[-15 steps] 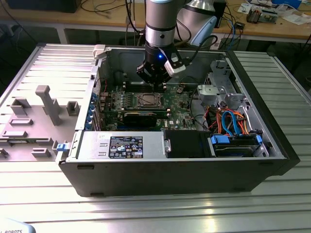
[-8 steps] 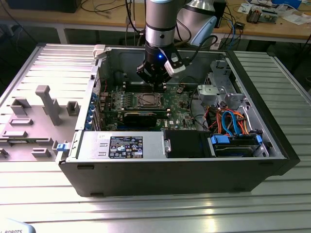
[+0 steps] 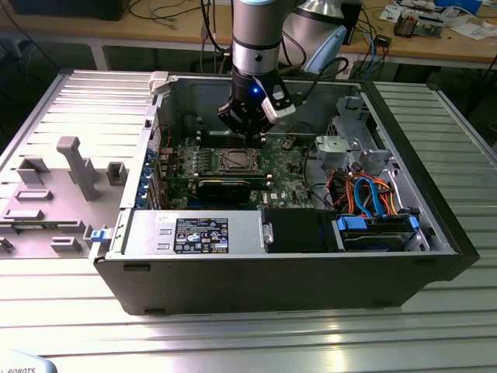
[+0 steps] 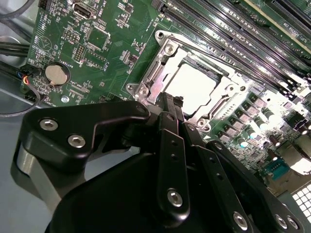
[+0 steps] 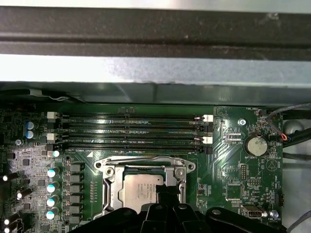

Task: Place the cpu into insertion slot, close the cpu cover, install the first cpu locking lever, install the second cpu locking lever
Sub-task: 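Install the second cpu locking lever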

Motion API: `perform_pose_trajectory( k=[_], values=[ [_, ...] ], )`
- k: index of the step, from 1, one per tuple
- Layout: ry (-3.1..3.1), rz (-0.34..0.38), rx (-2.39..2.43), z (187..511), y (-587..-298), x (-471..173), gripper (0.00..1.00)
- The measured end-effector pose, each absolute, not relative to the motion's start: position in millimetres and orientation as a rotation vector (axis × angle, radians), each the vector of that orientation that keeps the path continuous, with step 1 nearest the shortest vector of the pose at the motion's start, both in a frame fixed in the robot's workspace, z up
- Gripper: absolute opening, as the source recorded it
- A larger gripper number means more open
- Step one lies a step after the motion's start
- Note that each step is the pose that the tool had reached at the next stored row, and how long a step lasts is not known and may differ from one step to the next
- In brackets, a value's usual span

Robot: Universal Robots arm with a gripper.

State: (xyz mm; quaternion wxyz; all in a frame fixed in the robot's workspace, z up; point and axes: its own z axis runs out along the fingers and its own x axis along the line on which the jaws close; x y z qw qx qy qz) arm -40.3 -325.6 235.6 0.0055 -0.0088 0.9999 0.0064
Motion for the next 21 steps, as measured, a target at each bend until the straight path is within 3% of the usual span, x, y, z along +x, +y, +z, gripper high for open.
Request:
perform_pose_trajectory(
  k=[21],
  values=[
    [3.130, 0.020, -0.028, 239.7, -332.8, -40.4, 0.11]
  ],
)
